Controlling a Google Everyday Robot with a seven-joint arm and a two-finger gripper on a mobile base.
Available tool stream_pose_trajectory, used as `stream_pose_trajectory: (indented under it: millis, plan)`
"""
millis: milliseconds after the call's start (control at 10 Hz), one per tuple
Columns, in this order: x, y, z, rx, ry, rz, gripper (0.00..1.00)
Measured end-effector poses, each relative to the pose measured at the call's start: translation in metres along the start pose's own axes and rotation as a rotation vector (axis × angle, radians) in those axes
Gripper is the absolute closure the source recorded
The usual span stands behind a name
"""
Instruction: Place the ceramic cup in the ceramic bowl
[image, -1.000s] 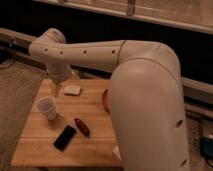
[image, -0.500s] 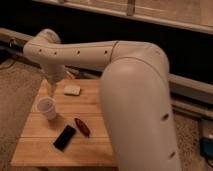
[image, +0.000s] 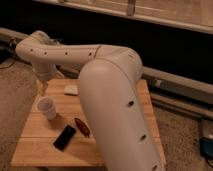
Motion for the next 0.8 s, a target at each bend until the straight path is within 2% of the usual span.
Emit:
stream_pose_trajectory:
  millis: [300, 800]
  plan:
    - [-0.009, 0.003, 0.037, -0.031, 0.022, -0.039, 0.20]
    - [-0.009, 0.006, 0.078, -0.080, 0.056, -0.086, 0.20]
